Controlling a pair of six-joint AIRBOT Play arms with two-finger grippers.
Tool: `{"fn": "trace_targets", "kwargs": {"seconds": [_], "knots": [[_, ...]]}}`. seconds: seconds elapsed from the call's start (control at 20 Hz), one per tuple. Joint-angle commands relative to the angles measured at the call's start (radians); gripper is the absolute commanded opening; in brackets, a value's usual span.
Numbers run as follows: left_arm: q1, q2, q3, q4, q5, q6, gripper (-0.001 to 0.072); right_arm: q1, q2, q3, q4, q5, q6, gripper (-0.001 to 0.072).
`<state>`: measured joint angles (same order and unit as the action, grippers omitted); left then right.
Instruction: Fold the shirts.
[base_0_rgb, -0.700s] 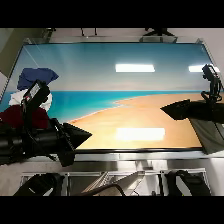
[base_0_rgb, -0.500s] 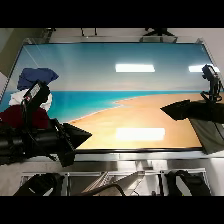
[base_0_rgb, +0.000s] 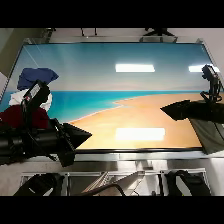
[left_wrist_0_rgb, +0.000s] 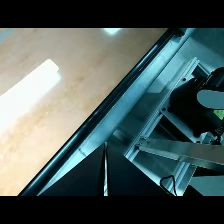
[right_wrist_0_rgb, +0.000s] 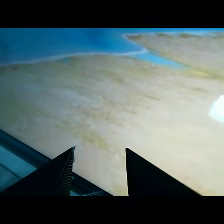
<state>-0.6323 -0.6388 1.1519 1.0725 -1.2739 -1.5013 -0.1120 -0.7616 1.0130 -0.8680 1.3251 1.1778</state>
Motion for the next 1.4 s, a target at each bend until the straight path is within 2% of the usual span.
{"fn": "trace_targets", "kwargs": {"seconds": [0.0, 0.3, 0.35, 0.45, 0.55, 0.6, 0.65, 0.7, 0.75, 0.9, 1.0, 1.1, 1.25, 1.35], "knots": [[0.0, 0.0, 0.0, 0.0, 0.002, 0.0, 0.002, 0.0, 0.0, 0.0, 0.0, 0.0, 0.0, 0.0363], [0.001, -0.012, 0.001, 0.015, 0.106, -0.001, 0.002, 0.0, 0.001, 0.0, 0.051, 0.001, 0.0, 0.0363], [0.018, -0.027, 0.012, 0.08, 0.104, -0.04, 0.002, 0.0, 0.0, 0.0, 0.071, -0.005, 0.0, 0.0363], [0.116, -0.08, 0.077, 0.342, 0.048, -0.176, 0.002, 0.0, -0.006, 0.0, 0.1, -0.062, 0.0, 0.0363], [0.307, -0.17, 0.168, 0.564, -0.006, -0.182, 0.0021, 0.0, -0.025, 0.0, 0.106, -0.093, 0.0, 0.0373], [0.426, -0.221, 0.21, 0.596, -0.008, -0.133, 0.0022, 0.0, -0.037, 0.0, 0.106, -0.094, 0.0, 0.0375], [0.564, -0.287, 0.255, 0.58, -0.003, -0.053, 0.0203, 0.0, -0.05, 0.0, 0.106, -0.094, 0.0, 0.0374], [0.688, -0.356, 0.296, 0.546, 0.012, -0.014, 0.05, 0.0, -0.065, 0.0, 0.107, -0.093, 0.0, 0.0373], [0.81, -0.437, 0.338, 0.497, 0.049, -0.014, 0.0634, 0.0, -0.079, 0.0, 0.106, -0.088, 0.0, 0.0374], [1.107, -0.7, 0.459, 0.269, 0.153, 0.015, 0.0632, 0.006, -0.122, 0.0, 0.132, -0.092, 0.0, 0.0373], [1.219, -0.91, 0.579, 0.099, 0.188, 0.119, 0.0632, 0.008, -0.167, 0.0, 0.132, -0.124, 0.0, 0.0373], [1.257, -1.128, 0.736, -0.006, 0.212, 0.191, 0.0632, 0.009, -0.216, 0.0, 0.132, -0.121, 0.001, 0.0374], [1.239, -1.422, 0.96, 0.006, 0.265, 0.195, 0.0633, 0.01, -0.305, 0.0, 0.133, -0.121, 0.005, 0.0391], [1.207, -1.525, 0.949, 0.006, 0.407, 0.195, 0.0633, 0.01, -0.365, -0.001, 0.132, -0.121, 0.028, 0.0388]]}}
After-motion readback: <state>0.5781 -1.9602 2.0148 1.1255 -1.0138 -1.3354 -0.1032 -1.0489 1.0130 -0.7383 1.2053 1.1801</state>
